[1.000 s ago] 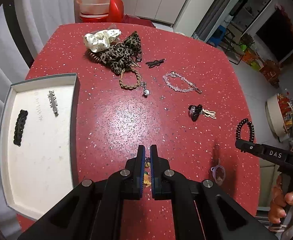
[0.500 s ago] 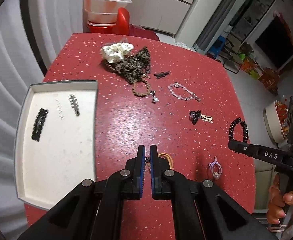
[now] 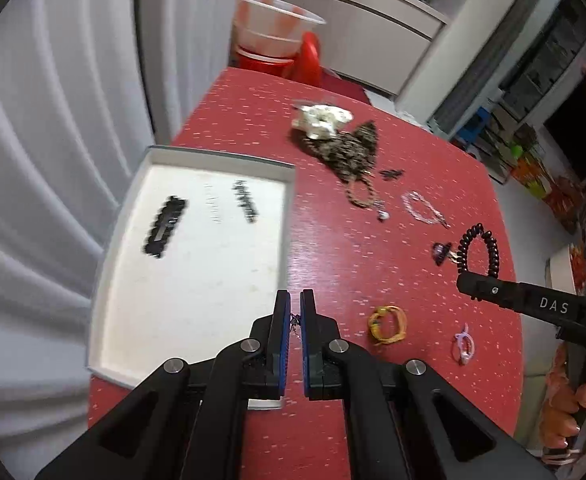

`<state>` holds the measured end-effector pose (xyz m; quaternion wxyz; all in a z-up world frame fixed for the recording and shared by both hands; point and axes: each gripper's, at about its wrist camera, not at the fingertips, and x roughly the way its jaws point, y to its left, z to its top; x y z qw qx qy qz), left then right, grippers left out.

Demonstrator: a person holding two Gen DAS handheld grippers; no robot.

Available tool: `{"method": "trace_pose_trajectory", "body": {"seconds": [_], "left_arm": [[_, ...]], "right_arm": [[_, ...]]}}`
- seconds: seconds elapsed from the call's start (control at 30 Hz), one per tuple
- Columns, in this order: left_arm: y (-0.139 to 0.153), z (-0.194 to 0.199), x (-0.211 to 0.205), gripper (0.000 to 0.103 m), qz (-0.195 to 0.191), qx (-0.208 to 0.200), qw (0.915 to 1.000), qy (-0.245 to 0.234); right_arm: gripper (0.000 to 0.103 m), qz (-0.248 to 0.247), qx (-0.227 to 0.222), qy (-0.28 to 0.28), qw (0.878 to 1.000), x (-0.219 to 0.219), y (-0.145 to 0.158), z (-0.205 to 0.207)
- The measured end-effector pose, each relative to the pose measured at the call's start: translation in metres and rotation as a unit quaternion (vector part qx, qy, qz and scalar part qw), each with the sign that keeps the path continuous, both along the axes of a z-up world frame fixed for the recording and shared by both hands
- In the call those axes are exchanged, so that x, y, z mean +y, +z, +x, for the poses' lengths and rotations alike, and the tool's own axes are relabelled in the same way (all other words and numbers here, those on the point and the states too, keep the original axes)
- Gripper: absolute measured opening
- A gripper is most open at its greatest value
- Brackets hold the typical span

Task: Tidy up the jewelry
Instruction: 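Carry the black coil hair tie over the white tray with the right tool, then open the right tool to drop the coil hair tie into the tray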

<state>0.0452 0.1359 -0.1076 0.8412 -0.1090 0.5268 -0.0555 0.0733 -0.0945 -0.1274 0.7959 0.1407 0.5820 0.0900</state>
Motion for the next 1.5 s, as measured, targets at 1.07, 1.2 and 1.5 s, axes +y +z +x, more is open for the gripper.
{"method": "trace_pose_trajectory", "body": {"seconds": [1.07, 1.2, 1.5], "left_arm": [[-0.113, -0.004, 0.093, 0.006, 0.054, 0.087, 0.9925, 0.067], [-0.126, -0.001, 0.092, 0.006, 0.061, 0.098, 0.9914, 0.062], [-0.144, 0.003, 0.091, 0.007, 0.071, 0.117, 0.9884, 0.066]], "right_arm": [[0.011, 0.036, 0.104, 0.199, 0.974, 0.192, -0.100, 0.010], [0.011, 0.022, 0.121, 0.199, 0.972, 0.196, -0.120, 0.014], [0.012, 0.005, 0.150, 0.185, 0.971, 0.191, -0.148, 0.019]]}}
